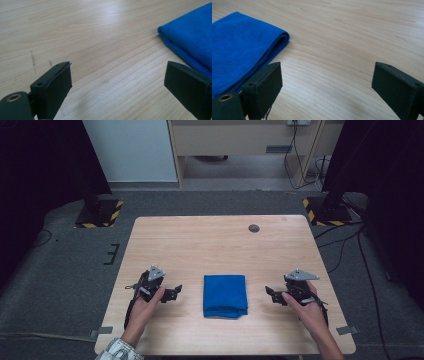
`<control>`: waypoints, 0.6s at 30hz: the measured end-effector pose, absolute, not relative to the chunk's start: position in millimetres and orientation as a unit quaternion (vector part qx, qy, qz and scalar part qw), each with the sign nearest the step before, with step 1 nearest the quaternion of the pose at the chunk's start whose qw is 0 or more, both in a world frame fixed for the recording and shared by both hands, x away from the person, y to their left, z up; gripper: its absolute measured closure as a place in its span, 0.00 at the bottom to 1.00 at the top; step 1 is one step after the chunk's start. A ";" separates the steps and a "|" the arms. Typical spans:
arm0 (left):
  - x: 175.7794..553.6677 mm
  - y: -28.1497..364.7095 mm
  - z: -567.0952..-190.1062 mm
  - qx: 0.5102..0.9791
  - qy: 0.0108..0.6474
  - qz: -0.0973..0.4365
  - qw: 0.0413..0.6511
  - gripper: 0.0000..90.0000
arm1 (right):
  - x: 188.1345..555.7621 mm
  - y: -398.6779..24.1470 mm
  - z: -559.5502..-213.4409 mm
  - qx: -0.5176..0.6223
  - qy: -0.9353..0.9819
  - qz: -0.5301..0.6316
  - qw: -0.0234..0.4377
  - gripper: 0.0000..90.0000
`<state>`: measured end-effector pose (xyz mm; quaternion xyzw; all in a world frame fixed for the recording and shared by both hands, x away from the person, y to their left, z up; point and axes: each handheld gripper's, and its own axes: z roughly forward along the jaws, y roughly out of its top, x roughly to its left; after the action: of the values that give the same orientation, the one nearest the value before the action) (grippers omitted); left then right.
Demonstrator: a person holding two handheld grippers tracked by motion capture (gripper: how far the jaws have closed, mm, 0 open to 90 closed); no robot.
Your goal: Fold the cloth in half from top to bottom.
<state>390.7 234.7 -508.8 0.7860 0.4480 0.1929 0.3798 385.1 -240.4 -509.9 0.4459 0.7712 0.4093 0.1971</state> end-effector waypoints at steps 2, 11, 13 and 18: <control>392.9 236.9 -511.1 0.788 0.450 0.192 0.374 0.07 | 387.5 -244.1 -512.9 0.454 0.770 0.405 0.193 0.11; 403.5 240.8 -525.1 0.798 0.461 0.195 0.335 0.07 | 411.1 -255.8 -524.3 0.497 0.754 0.377 0.205 0.12; 403.8 239.4 -526.4 0.802 0.456 0.204 0.328 0.07 | 416.7 -257.0 -526.2 0.505 0.750 0.374 0.204 0.12; 405.6 235.0 -532.0 0.810 0.453 0.198 0.316 0.07 | 424.4 -258.0 -534.4 0.518 0.755 0.345 0.206 0.11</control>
<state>405.6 235.0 -532.0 0.8099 0.4531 0.1980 0.3155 424.4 -258.0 -534.4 0.5182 0.7550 0.3451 0.2059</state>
